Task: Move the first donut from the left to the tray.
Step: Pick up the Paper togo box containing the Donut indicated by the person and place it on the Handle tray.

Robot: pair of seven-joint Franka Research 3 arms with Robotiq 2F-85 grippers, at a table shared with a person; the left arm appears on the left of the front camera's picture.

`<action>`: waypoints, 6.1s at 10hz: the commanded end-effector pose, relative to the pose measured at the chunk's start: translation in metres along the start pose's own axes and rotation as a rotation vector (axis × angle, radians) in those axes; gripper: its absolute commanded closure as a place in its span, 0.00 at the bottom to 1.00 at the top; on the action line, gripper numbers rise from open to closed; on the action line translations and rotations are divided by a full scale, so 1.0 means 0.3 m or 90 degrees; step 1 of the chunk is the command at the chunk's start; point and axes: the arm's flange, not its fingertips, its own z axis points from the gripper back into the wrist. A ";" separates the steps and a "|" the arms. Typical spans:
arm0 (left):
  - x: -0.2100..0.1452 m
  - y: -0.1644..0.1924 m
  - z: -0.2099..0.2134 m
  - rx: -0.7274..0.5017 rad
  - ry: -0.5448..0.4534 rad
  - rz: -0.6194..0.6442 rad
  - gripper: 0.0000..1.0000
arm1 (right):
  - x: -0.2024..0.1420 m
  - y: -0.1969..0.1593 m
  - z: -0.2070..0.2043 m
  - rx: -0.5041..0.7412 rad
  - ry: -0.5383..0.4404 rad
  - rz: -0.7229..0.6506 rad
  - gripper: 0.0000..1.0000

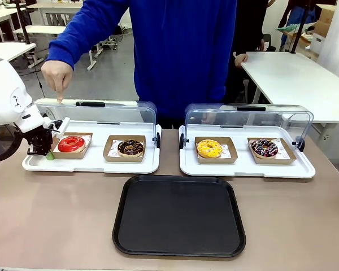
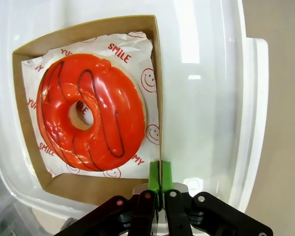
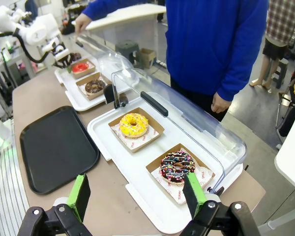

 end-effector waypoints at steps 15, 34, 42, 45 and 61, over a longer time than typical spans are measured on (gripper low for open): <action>0.209 -0.145 0.255 0.131 -0.023 0.026 0.98 | 0.008 -0.011 -0.003 -0.001 -0.021 0.016 0.00; 1.191 -0.820 0.241 0.127 -0.090 -0.107 0.98 | 0.008 -0.011 -0.003 -0.001 -0.021 0.016 0.00; 1.279 -0.990 0.046 0.126 -0.026 -0.068 0.98 | 0.008 -0.011 -0.003 -0.001 -0.021 0.016 0.00; 1.265 -0.996 -0.018 0.115 -0.013 -0.054 0.98 | 0.008 -0.011 -0.003 -0.001 -0.021 0.016 0.00; 1.273 -0.972 0.298 0.112 -0.031 -0.055 0.00 | 0.008 -0.011 -0.003 -0.001 -0.021 0.016 0.00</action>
